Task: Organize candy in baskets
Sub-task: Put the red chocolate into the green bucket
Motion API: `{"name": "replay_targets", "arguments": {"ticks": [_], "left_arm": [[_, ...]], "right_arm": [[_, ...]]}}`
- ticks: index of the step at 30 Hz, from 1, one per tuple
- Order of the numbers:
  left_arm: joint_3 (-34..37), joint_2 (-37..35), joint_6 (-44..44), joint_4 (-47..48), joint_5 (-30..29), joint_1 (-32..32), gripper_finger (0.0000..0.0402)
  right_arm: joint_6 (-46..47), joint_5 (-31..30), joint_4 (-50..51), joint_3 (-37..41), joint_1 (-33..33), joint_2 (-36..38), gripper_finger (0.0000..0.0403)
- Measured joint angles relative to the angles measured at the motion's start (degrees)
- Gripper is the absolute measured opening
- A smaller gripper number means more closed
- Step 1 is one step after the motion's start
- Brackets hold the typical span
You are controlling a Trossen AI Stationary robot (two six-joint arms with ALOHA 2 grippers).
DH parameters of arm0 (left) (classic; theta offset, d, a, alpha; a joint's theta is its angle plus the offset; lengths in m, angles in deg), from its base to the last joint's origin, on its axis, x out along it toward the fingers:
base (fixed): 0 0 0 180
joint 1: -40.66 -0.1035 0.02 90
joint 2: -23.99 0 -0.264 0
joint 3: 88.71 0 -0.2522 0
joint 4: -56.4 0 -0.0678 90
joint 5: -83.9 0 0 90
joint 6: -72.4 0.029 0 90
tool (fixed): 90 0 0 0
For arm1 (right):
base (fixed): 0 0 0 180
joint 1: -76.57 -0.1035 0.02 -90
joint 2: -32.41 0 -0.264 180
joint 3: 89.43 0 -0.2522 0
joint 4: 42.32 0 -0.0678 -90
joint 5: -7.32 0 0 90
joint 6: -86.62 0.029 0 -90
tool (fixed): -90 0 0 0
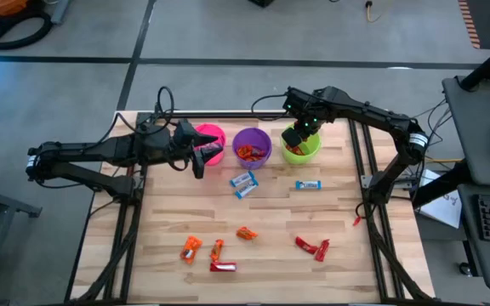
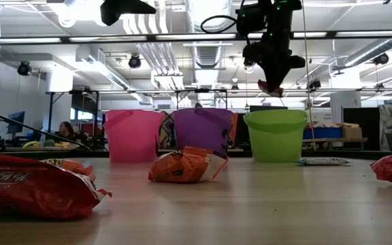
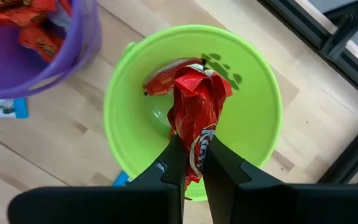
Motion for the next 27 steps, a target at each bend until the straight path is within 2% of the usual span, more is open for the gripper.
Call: {"name": "replay_targets", "arguments": {"ticks": [18, 22, 27], "left_arm": [[0.0, 0.1, -0.2, 0.3, 0.1, -0.3, 0.0191], [0.0, 0.3, -0.2, 0.4, 0.1, -0.3, 0.0191], [0.0, 0.5, -0.2, 1.9, 0.1, -0.3, 0.0191]], "right_arm": [[-0.5, 0.1, -1.5, 1.3, 0.8, 0.0, 0.0036], [-0.4, 0.1, -1.6, 1.3, 0.8, 0.0, 0.0057], [-0.3, 0.1, -2.1, 1.3, 0.8, 0.0, 0.011]]}}
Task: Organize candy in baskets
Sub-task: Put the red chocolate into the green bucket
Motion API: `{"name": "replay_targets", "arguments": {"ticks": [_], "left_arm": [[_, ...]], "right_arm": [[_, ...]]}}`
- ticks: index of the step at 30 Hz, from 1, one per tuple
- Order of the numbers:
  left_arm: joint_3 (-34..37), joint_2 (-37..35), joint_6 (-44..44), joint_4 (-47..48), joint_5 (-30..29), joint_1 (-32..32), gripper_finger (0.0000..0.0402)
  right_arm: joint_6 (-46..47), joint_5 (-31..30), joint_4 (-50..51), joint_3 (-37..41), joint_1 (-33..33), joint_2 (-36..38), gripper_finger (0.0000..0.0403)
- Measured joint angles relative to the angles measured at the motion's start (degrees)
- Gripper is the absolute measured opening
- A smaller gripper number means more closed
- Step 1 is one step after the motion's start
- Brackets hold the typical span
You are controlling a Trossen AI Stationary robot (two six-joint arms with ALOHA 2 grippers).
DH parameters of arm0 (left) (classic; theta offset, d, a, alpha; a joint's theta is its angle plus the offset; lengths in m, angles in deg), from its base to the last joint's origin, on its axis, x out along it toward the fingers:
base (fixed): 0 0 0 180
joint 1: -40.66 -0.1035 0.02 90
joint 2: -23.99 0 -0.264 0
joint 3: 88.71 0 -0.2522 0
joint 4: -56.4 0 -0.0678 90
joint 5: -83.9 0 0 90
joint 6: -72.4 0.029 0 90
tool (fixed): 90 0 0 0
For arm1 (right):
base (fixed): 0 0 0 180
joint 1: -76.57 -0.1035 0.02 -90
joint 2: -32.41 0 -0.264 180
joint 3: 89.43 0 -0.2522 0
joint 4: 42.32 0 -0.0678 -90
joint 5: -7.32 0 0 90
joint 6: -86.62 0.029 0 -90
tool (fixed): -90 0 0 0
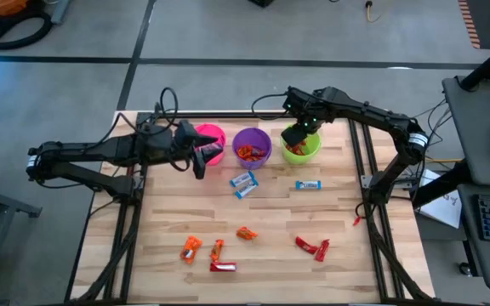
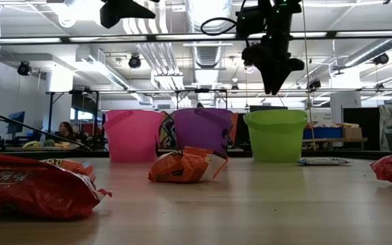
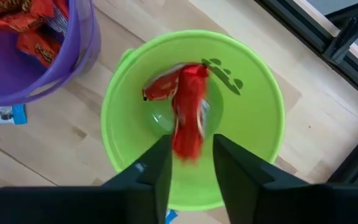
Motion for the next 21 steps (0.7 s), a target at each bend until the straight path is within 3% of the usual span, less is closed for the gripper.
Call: {"name": "replay_targets", "arguments": {"ticks": [7, 17, 21], "left_arm": [[0.0, 0.4, -0.9, 3.8, 0.0, 0.0, 0.0191], [0.1, 3.2, -4.1, 9.5, 0.7, 0.0, 0.0191], [0.1, 4.0, -4.3, 9.6, 0.7, 0.0, 0.0191]], "right_arm": [[0.1, 0.5, -0.5, 0.0, 0.0, 0.0, 0.0162], [6.9, 16.0, 2.1, 0.0, -2.8, 2.6, 0.0166], [9.4, 17.5, 4.2, 0.0, -6.9, 3.5, 0.0166]]}}
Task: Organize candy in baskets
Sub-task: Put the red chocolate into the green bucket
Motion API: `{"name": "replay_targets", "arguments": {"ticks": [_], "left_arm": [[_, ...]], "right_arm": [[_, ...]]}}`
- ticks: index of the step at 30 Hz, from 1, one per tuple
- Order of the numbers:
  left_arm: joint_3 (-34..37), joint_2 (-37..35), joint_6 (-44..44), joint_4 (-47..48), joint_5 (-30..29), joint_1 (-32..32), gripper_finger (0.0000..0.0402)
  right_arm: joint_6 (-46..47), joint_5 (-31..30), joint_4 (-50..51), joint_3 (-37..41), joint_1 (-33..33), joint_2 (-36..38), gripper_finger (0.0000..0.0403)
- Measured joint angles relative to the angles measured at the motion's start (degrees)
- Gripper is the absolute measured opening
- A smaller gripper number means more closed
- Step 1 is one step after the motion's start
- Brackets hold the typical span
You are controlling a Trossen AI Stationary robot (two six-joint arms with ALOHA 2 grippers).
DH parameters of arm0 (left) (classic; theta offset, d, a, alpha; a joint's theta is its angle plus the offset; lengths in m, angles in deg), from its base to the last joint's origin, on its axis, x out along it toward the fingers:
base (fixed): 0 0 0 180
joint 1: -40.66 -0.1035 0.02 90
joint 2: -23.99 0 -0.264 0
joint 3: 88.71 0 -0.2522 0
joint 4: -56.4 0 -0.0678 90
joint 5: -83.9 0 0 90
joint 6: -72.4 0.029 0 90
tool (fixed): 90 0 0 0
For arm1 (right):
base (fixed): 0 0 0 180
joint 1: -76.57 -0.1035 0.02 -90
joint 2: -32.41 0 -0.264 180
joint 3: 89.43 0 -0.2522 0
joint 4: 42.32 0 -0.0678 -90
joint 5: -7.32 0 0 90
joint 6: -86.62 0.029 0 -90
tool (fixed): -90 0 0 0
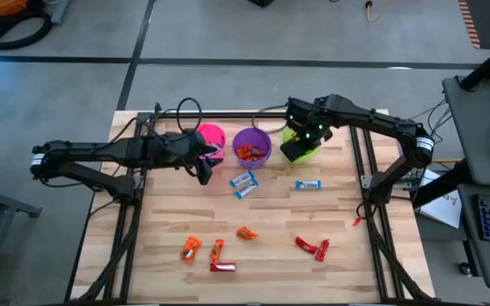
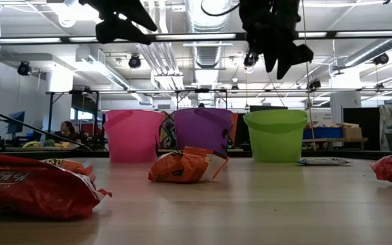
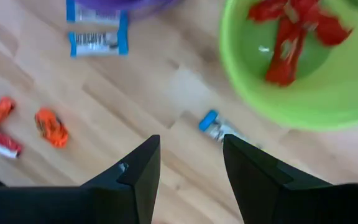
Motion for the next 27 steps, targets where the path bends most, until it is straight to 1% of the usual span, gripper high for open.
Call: {"name": "replay_targets", "arguments": {"ticks": [8, 12, 16, 18, 22, 27], "left_arm": [[0.0, 0.2, 0.0, 0.4, 0.0, 0.0, 0.0191], [0.0, 0.2, 0.0, 1.5, 0.0, 0.0, 0.0191], [0.0, 0.2, 0.0, 2.2, 0.0, 0.0, 0.0191], [0.0, 0.2, 0.0, 2.2, 0.0, 0.0, 0.0191], [0.0, 0.2, 0.0, 2.2, 0.0, 0.0, 0.0191], [0.0, 0.1, 0.3, 2.2, 0.0, 0.0, 0.0191]], "right_arm": [[3.7, 0.0, 1.5, 1.2, -9.6, 0.0, 0.0167], [2.0, 0.0, 1.6, 3.7, -14.2, 0.0, 0.0167], [-1.1, 0.0, 1.6, 7.9, -18.4, 0.0, 0.0167], [-1.6, 1.9, 1.4, 10.4, -20.4, 0.0, 0.0167], [-0.5, 7.8, 0.0, 15.8, -24.0, 0.0, 0.0167], [2.2, 12.4, -4.8, 20.9, -29.7, 0.0, 0.0167]]}}
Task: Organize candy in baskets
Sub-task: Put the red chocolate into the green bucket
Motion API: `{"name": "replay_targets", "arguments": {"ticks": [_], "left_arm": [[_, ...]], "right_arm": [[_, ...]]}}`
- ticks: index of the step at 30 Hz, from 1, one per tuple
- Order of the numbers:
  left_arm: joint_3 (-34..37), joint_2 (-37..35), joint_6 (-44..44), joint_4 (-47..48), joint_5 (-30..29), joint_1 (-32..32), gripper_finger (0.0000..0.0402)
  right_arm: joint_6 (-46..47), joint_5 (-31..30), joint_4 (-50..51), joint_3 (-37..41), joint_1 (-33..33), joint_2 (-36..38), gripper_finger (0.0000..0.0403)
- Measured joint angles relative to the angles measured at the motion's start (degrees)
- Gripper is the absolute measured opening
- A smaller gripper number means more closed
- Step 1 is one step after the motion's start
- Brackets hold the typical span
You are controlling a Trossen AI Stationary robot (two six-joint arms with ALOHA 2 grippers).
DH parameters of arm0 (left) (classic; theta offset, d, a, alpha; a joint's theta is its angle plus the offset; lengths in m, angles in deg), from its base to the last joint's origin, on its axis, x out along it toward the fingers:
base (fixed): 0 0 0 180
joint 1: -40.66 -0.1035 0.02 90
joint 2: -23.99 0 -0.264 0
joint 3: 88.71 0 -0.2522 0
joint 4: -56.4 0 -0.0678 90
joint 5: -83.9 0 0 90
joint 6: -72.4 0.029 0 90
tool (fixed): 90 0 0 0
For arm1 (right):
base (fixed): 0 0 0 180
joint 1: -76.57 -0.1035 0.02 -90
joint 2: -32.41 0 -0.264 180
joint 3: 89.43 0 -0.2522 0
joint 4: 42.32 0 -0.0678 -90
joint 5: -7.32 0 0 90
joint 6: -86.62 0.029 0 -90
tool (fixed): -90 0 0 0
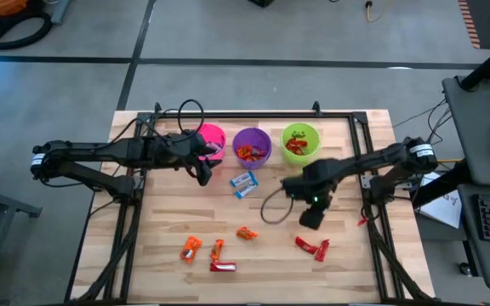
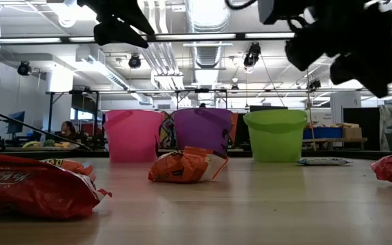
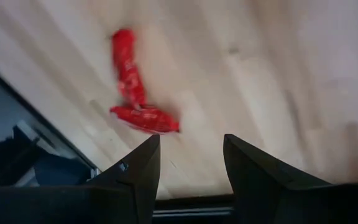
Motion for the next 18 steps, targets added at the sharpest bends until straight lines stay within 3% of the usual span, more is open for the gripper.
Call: {"name": "replay_targets", "arguments": {"ticks": [8, 13, 18], "left_arm": [[0.0, 0.0, 0.5, 0.0, 0.0, 0.0, 0.0191], [0.0, 0.0, -0.1, -0.1, 0.0, 0.0, 0.0191], [0.0, 0.0, -0.9, -0.1, 0.0, 0.0, 0.0191]], "right_arm": [[1.7, 0.2, -16.7, 6.0, -9.7, 0.0, 0.0162], [6.1, -5.8, -28.2, 9.3, -13.2, -0.1, 0.0153], [10.5, -10.1, -32.0, 12.1, -13.9, -0.1, 0.0151]]}}
